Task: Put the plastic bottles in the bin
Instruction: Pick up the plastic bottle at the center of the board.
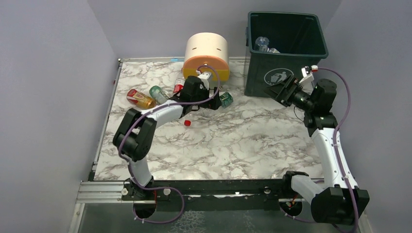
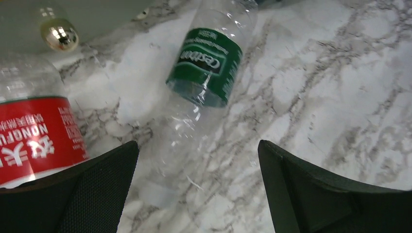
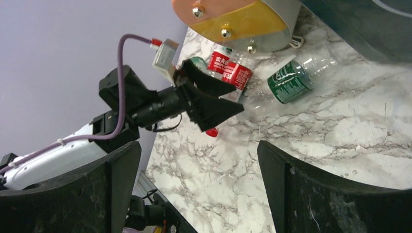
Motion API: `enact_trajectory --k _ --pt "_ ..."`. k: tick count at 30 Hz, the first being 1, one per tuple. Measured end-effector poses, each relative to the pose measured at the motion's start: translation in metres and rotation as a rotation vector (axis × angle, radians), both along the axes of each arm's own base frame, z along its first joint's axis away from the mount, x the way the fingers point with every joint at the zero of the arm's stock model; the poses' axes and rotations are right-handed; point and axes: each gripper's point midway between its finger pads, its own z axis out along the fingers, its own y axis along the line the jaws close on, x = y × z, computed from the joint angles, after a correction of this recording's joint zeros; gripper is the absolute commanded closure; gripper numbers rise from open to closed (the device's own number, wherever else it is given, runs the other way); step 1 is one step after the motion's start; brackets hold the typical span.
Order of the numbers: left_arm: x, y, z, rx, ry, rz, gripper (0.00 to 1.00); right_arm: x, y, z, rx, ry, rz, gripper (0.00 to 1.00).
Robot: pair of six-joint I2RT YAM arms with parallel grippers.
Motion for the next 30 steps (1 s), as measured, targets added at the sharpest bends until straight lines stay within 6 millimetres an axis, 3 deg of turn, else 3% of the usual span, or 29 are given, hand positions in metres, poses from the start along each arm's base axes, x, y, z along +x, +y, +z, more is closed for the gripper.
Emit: enact_trajectory --k 4,10,19,25,30 --pt "0.030 -0.008 -0.022 0.087 -0.060 -0.004 0.01 0.000 0.000 -0.012 0.004 0.026 0.000 0.07" --pt "0.047 -0.017 -0.040 0.180 -0.123 -0.041 0.01 0.008 0.000 -0.021 0.005 0.049 0.003 0.07" --pt "0.041 -0.036 -0.043 0.209 -0.187 -0.113 0.01 0.013 0.004 -0.031 0.005 0.064 0.018 0.07" --pt "0.036 -0.048 -0.066 0.232 -0.164 -0.148 0.01 0.013 0.006 -0.033 0.003 0.065 0.025 0.07" --pt "0.032 -0.049 -0.083 0.250 -0.136 -0.157 0.13 0.012 0.006 -0.036 0.002 0.072 0.026 0.07"
